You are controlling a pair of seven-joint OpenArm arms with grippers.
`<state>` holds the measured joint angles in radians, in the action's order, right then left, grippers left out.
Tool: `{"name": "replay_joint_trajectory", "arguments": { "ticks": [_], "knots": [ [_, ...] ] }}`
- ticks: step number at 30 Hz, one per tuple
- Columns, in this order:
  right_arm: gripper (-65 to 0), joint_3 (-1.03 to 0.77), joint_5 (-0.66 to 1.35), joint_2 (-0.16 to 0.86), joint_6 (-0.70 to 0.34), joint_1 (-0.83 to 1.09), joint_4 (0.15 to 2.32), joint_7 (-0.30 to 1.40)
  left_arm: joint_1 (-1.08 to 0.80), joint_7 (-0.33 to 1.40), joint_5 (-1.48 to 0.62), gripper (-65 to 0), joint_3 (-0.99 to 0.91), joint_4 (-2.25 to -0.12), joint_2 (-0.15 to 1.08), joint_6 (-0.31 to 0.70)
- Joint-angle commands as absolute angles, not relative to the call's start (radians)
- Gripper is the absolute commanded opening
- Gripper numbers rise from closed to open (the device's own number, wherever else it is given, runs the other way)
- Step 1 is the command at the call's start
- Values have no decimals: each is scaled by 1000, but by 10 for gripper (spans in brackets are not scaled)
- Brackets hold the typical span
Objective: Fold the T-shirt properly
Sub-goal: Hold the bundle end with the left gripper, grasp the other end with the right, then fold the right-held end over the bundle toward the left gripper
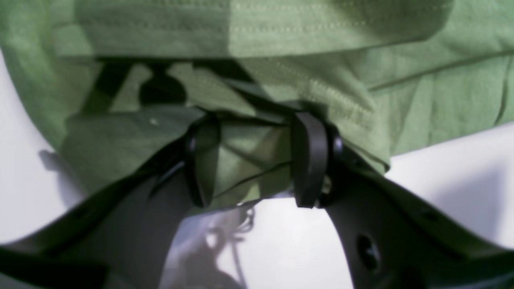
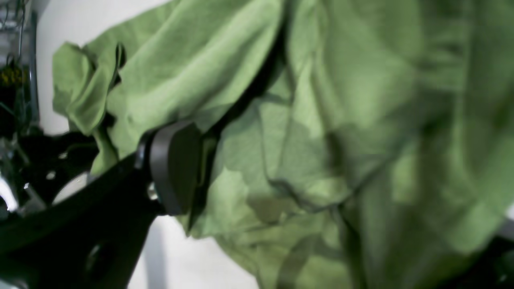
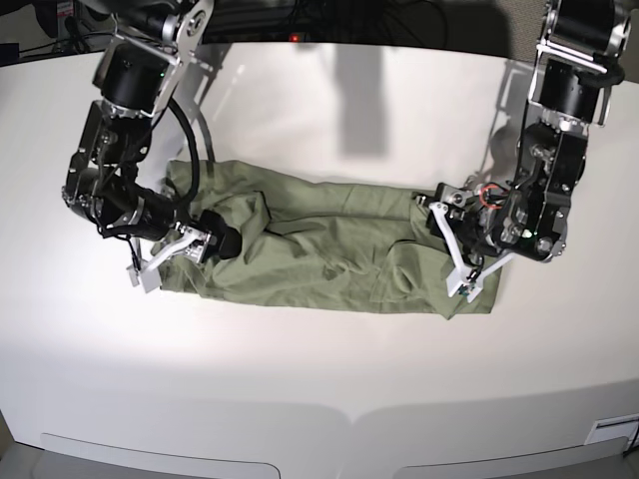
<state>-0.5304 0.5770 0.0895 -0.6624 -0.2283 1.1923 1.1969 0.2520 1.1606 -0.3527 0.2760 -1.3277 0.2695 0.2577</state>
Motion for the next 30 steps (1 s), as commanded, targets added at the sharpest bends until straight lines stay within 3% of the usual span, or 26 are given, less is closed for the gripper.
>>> {"name": "replay_joint_trajectory", "arguments": {
  "ticks": [1, 6, 12, 18, 26, 28, 30],
  "knots": [
    [-171, -530, 577, 100, -659, -232, 1200, 1247, 252, 1214, -342, -355, 276, -1326, 281, 246],
    [-171, -530, 687, 115, -659, -232, 1200, 1292, 252, 1205, -342, -355, 276, -1326, 281, 246],
    [-171, -530, 685, 116, -666, -239, 1200, 1291, 252, 1196, -342, -355, 276, -1326, 281, 246],
    [-289, -530, 685, 116, -667, -254, 1200, 1293, 266, 1193, -342, -355, 276, -1326, 281, 246],
    [-303, -530, 684, 116, -667, -302, 1200, 1304, 288, 1205, -343, -355, 276, -1326, 281, 246],
    [-409, -530, 684, 116, -667, -310, 1200, 1308, 288, 1205, -342, -355, 276, -1326, 281, 246],
    [-559, -530, 685, 116, -667, -316, 1200, 1307, 289, 1204, -344, -355, 276, -1326, 281, 245]
  ]
}}
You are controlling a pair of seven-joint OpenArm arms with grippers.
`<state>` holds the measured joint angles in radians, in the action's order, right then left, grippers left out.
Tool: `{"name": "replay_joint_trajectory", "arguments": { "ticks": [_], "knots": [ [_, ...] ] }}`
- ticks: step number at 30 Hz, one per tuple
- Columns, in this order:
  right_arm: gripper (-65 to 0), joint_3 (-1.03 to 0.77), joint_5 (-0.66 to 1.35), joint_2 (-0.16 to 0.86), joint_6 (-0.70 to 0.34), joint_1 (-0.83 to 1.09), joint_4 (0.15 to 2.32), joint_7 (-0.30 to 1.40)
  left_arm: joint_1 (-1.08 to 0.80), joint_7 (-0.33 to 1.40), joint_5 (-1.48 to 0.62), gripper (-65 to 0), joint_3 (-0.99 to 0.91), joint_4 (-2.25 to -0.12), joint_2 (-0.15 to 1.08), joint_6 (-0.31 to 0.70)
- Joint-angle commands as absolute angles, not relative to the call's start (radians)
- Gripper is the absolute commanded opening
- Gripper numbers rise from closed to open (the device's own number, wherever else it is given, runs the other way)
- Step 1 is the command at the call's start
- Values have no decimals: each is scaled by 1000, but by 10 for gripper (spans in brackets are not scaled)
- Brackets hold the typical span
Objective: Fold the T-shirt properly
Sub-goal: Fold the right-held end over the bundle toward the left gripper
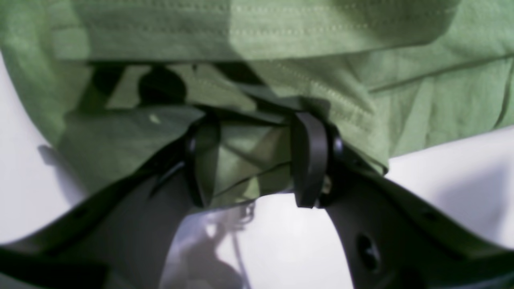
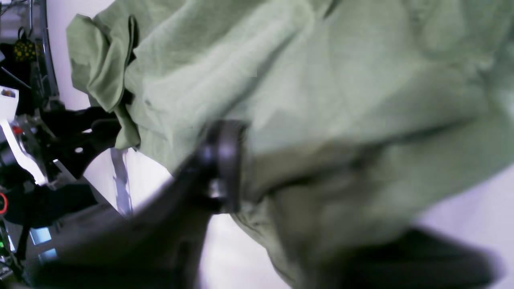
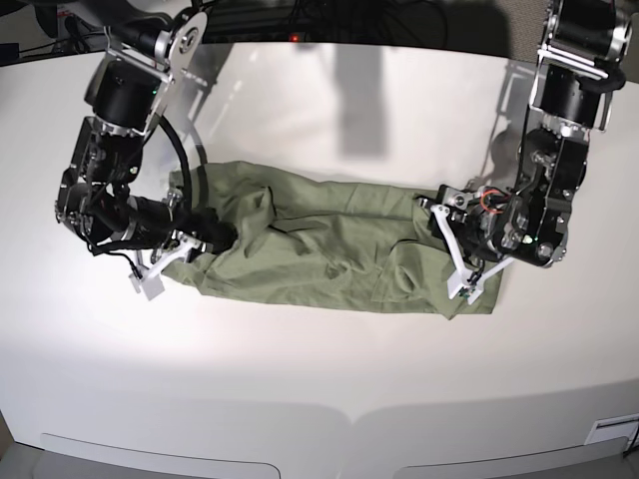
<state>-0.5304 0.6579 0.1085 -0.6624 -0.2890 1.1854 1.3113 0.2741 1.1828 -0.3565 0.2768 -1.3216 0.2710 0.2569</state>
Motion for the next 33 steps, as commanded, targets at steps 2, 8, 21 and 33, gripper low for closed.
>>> {"name": "replay_joint_trajectory", "arguments": {
  "ticks": [2, 8, 21, 33],
  "knots": [
    [-650, -530, 685, 116, -667, -324, 1200, 1307, 289, 1204, -353, -355, 276, -1326, 281, 246],
    [-650, -530, 685, 116, -698, -336, 1200, 1307, 324, 1201, -305, -356, 276, -1328, 281, 246],
    [-650, -530, 702, 113, -698, -391, 1200, 1311, 447, 1203, -304, -355, 276, -1371, 285, 246],
    [-650, -397, 796, 1, -698, -474, 1203, 1355, 452, 1159, -236, -355, 276, -1371, 445, 212]
  ]
}}
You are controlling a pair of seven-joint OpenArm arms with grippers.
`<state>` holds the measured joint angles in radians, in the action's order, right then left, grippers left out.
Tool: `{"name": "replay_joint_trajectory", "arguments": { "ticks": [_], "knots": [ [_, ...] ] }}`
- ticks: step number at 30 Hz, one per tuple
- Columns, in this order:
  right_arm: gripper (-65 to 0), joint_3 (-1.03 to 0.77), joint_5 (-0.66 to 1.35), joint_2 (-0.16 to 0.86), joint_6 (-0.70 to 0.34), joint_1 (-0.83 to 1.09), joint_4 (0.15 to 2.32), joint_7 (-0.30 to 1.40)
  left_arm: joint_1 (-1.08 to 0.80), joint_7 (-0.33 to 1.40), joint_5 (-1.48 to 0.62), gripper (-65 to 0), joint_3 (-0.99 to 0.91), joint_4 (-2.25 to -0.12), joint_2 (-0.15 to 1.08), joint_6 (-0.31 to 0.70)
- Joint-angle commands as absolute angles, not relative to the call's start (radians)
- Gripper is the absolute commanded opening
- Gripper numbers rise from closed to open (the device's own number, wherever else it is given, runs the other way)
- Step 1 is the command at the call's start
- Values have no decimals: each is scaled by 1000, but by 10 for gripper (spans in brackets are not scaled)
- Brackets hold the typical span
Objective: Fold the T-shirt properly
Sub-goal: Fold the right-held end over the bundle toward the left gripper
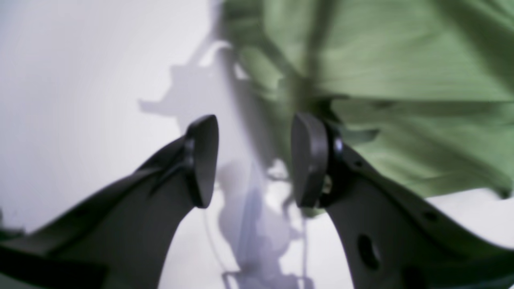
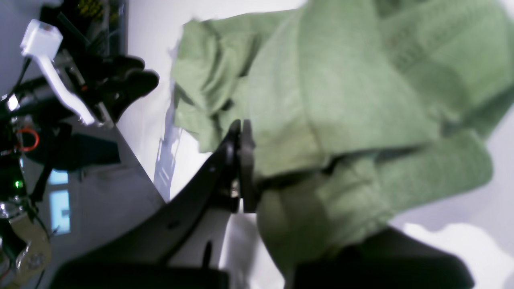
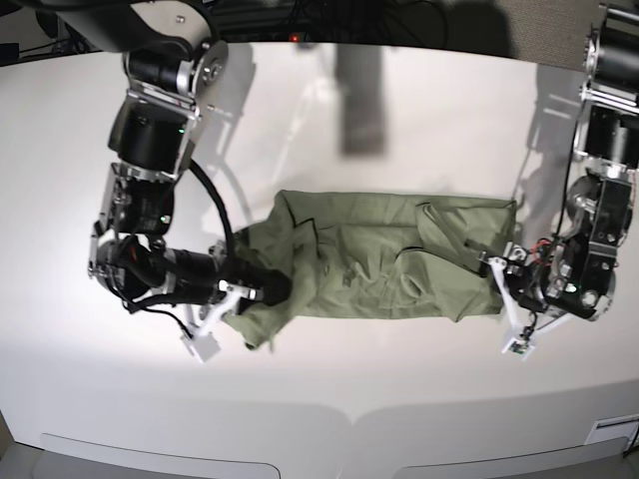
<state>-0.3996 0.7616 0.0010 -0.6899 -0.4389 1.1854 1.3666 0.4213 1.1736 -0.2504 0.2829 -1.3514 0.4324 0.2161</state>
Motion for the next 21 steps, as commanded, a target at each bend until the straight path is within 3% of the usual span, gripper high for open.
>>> {"name": "replay_joint_trajectory", "arguments": {
  "ticks": [1, 8, 21],
  "knots": [
    [-650, -383, 796, -16, -698, -482, 1203, 1355, 452, 1156, -236, -355, 276, -1371, 465, 197],
    [-650, -305, 779, -157, -698, -542, 1203, 1354, 451, 1155, -236, -355, 276, -1371, 575, 183],
    [-650, -102, 744, -157, -694, -546, 1200, 1287, 449, 1158, -271, -356, 276, -1372, 601, 183]
  ]
}}
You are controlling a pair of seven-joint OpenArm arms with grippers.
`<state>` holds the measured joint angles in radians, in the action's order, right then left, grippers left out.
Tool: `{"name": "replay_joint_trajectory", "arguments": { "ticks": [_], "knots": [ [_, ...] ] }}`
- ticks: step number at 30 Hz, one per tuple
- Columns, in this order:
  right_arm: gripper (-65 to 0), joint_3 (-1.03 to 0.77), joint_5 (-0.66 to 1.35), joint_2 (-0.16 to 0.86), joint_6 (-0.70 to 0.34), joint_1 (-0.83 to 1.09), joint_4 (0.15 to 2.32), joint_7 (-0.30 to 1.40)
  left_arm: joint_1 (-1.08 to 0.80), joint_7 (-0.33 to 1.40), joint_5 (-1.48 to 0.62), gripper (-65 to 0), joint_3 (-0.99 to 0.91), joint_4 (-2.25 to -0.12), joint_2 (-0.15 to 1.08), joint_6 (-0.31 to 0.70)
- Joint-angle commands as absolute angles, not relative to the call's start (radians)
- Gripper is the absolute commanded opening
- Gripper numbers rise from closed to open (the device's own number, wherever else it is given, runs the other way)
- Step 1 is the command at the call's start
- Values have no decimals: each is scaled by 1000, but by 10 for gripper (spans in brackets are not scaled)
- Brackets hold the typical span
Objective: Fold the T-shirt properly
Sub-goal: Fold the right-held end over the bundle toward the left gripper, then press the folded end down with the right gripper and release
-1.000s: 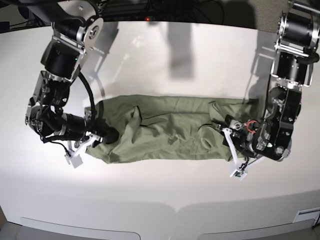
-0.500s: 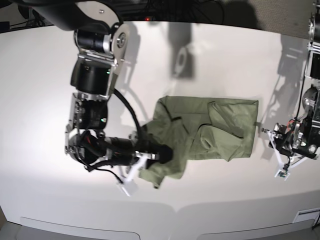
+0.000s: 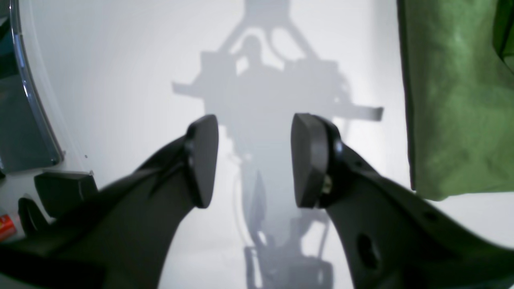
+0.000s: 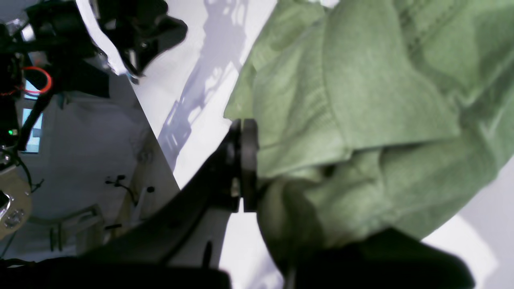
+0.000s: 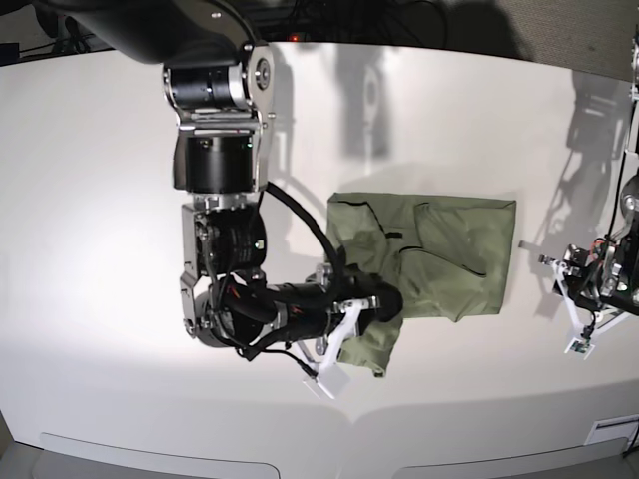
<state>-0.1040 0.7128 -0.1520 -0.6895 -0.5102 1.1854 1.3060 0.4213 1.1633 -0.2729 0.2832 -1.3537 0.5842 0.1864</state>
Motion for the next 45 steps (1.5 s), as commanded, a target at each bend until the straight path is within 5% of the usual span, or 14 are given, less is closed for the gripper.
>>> {"name": "replay_joint_trajectory", "arguments": {
  "ticks": [1, 12, 45],
  "knots": [
    [-650, -90, 743, -157, -694, -547, 1200, 1287, 449, 1158, -270, -356, 276, -1372, 601, 183],
    [-650, 38, 826, -157, -698, -549, 1200, 1255, 449, 1159, -271, -355, 276, -1372, 601, 183],
    [-650, 40, 823, -157, -698, -549, 1200, 1073, 449, 1158, -271, -356, 276, -1372, 601, 183]
  ]
}}
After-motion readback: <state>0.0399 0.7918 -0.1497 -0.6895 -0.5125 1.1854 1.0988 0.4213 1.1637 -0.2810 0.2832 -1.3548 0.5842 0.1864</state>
